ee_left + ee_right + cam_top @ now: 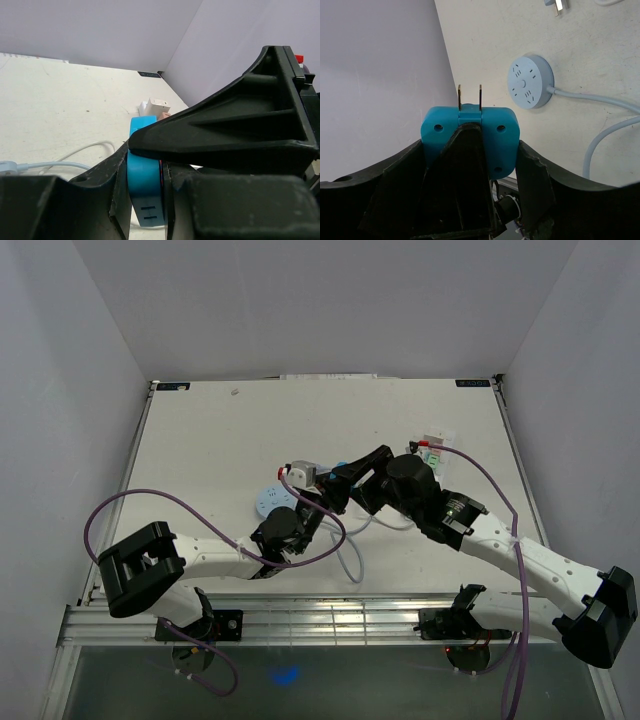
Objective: Insert the plug
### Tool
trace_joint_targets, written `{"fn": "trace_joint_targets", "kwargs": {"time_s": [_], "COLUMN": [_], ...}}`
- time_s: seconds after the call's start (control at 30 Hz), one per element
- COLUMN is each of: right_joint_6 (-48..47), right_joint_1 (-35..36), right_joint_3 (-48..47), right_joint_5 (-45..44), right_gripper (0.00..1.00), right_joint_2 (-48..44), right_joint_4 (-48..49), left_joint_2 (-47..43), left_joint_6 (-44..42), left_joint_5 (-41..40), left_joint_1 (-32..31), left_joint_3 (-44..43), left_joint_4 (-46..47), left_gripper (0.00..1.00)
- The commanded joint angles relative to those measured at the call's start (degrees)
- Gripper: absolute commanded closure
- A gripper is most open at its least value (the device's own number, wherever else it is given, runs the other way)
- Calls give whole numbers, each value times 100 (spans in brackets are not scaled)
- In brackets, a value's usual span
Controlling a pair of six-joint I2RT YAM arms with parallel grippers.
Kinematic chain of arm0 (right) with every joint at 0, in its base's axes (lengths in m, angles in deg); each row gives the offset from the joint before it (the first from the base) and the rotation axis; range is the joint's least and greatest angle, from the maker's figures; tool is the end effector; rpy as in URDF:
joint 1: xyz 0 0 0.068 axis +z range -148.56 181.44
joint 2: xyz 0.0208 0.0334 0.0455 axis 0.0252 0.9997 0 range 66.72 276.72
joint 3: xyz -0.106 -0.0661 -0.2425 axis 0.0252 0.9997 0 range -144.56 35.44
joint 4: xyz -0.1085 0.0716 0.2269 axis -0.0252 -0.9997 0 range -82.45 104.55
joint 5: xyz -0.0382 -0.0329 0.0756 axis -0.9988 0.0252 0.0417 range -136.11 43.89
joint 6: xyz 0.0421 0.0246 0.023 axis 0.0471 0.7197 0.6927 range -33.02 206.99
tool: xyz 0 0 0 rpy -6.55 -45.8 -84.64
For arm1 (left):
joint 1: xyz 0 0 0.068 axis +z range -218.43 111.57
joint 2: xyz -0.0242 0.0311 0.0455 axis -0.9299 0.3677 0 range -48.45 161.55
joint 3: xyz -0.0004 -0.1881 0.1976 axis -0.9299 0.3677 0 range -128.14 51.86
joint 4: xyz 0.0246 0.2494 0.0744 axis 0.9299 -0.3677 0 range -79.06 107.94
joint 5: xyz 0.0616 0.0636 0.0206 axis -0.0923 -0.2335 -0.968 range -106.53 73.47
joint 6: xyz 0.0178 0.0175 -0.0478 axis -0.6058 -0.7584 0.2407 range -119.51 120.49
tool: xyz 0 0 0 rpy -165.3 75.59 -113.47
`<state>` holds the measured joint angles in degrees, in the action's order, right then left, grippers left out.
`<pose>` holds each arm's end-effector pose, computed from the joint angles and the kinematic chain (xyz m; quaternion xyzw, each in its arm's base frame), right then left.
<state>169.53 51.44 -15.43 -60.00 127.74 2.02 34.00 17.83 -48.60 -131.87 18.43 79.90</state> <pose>0.1633 0.1815 0.3184 0.2959 0.7743 0.4631 0.3136 0.1479 -0.2534 0.2528 0.0357 0.6355 -0.3561 0.6841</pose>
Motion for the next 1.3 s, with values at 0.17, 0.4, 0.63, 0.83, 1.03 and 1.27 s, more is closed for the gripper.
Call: {"fn": "trace_joint_targets", "kwargs": {"time_s": [0.17,0.4,0.63,0.83,1.03,1.27], "right_joint_6": [122,34,-1,-492,-1765,-2497], "right_joint_1": [80,28,-113,-517,-1167,-1229], "right_joint_3": [-283,-300,-239,-46,-28,331], "right_joint_5": [-210,-606,-773,-738,-202,-404], "right_gripper": [54,11,10,11,10,10], "right_joint_2": [-46,-160,-213,-406,-512,-617], "right_joint_4": [-240,-258,-267,-285,-328,-285], "left_joint_2": [-203,-520,-1143,-2074,-2068,-969], "left_joint_6": [-249,-117,-21,243,1544,1518], "left_joint_5": [228,298,359,298,1174,2117], "left_joint_1": [42,42,42,68,1059,2019], "left_joint_3": [117,249,610,189,-1577,-3143], "left_joint_4": [159,-139,-604,-3071,-7571,-10070], "left_gripper": [100,100,100,100,100,100]}}
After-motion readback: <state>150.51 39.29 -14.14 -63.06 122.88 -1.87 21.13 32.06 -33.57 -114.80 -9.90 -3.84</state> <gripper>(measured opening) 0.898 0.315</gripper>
